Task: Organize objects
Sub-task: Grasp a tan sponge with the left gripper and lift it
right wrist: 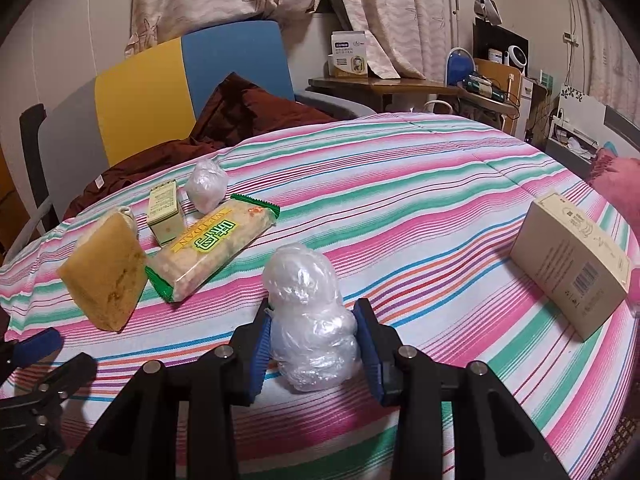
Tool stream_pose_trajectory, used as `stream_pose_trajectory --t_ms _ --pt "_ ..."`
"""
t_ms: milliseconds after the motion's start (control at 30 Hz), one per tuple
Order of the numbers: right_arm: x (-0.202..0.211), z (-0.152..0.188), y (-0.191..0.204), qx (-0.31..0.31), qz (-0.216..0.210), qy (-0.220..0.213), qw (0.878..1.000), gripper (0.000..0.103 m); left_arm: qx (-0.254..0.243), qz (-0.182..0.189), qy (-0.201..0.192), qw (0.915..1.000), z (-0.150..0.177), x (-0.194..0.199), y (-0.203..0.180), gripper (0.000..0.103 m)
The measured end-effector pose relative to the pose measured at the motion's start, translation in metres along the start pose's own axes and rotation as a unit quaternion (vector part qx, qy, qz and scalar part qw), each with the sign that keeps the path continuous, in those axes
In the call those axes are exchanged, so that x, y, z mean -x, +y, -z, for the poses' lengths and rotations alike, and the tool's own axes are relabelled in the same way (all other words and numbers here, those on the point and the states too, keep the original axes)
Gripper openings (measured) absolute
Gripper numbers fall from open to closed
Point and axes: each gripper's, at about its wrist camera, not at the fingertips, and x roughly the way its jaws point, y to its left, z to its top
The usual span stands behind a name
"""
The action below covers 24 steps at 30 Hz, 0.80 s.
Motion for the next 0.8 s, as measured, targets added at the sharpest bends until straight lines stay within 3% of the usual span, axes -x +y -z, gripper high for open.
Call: stream_pose_trajectory --t_ms 33,100,167,267,367,433,533,667,800 --pt "0.0 0.0 0.0 0.001 0.002 0.0 1.0 0.039 0.004 0.007 0.0 1.0 0.0 0.001 0.0 0.057" --pt "0.001 0.0 0.001 0.001 0.005 -0.001 1.0 0.039 0.034 0.028 -0.004 0.999 -0.007 0.001 0.004 0.079" --pt "0.001 0.0 0.001 0.0 0.006 -0.002 1.0 0.039 0.066 0.033 -0.011 0.9972 -0.016 0.0 0.008 0.092" --pt "0.0 0.0 0.001 0.001 0.006 0.0 1.0 0.039 0.094 0.046 -0.01 0.9945 -0.033 -0.008 0.007 0.092" --pt "-0.001 0.0 0.0 0.001 0.006 0.001 1.0 0.039 0.065 0.028 0.002 0.9975 -0.048 -0.025 -0.007 0.092" --pt "-0.002 0.0 0.0 0.001 0.005 0.001 1.0 0.04 0.051 0.008 0.01 0.9986 -0.052 -0.035 -0.013 0.085" --pt "-0.002 0.0 -0.001 0.0 0.004 0.001 1.0 0.04 0.063 0.014 0.024 0.9977 -0.047 -0.047 -0.011 0.065" --pt "-0.002 0.0 -0.001 0.0 0.005 0.001 1.0 0.04 0.068 0.03 0.016 0.9971 -0.039 -0.042 -0.006 0.03" --pt "-0.002 0.0 -0.001 0.001 0.007 0.001 1.0 0.04 0.054 0.023 0.006 0.9983 -0.026 -0.031 -0.009 0.03"
